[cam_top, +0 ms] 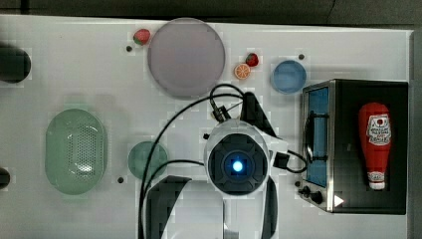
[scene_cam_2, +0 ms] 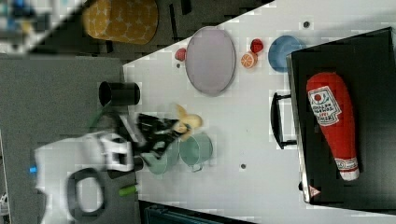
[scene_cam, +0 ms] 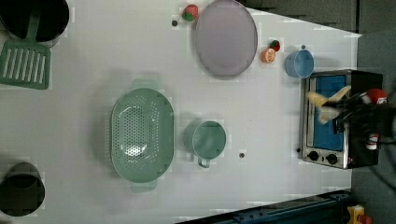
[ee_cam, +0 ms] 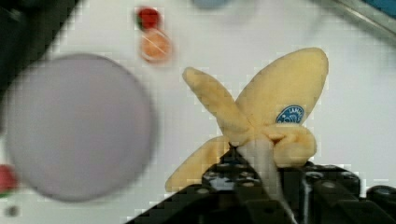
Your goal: Pick banana from plate and place on table.
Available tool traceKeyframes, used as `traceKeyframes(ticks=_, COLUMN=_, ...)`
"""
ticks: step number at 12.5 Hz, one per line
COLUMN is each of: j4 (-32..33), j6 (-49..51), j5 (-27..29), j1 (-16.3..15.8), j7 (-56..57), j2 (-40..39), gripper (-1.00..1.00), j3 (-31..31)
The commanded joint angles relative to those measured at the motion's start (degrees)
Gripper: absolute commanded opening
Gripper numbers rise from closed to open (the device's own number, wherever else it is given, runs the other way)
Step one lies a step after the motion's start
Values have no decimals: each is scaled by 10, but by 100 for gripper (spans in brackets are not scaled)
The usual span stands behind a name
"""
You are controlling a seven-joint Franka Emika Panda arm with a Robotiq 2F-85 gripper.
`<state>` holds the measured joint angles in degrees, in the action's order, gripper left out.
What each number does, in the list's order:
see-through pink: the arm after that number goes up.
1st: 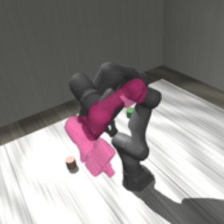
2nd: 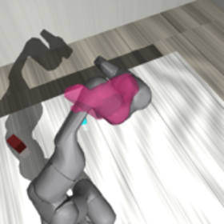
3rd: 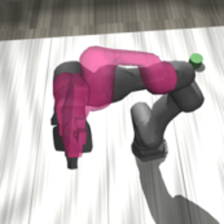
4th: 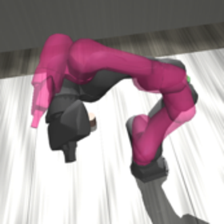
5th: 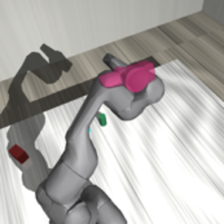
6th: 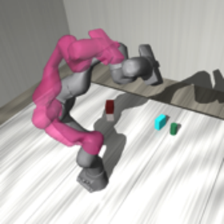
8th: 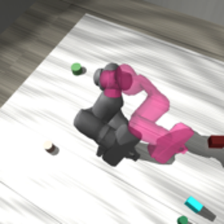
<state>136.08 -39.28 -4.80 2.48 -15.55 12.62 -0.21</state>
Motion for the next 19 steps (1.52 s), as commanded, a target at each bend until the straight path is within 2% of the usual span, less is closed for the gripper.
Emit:
traceKeyframes(ticks=1, j4=47, j6=-62, j5=0, j1=-2, j7=21, j2=-65, gripper=-56, j3=-2)
traceKeyframes(ticks=3, j4=54, j6=-123, j5=0, j1=-2, j7=21, j2=-107, gripper=-56, j3=-3)
traceKeyframes(ticks=4, j4=54, j6=-145, j5=0, j1=-2, j7=20, j2=-126, gripper=-46, j3=-3)
traceKeyframes(ticks=7, j4=54, j6=-164, j5=0, j1=-3, j7=20, j2=-164, gripper=19, j3=-3)
traceKeyframes(ticks=10, j4=51, j6=-171, j5=0, j1=-5, j7=20, j2=-157, gripper=85, j3=0)
traceKeyframes(ticks=11, j4=45, j6=-166, j5=0, j1=-6, j7=20, j2=-146, gripper=100, j3=3)
traceKeyframes(ticks=14, j4=5, j6=-90, j5=0, j1=-8, j7=29, j2=-84, gripper=100, j3=11)
traceKeyframes(ticks=19, j4=-133, j6=164, j5=2, j1=-9, j7=53, j2=15, gripper=100, j3=13)
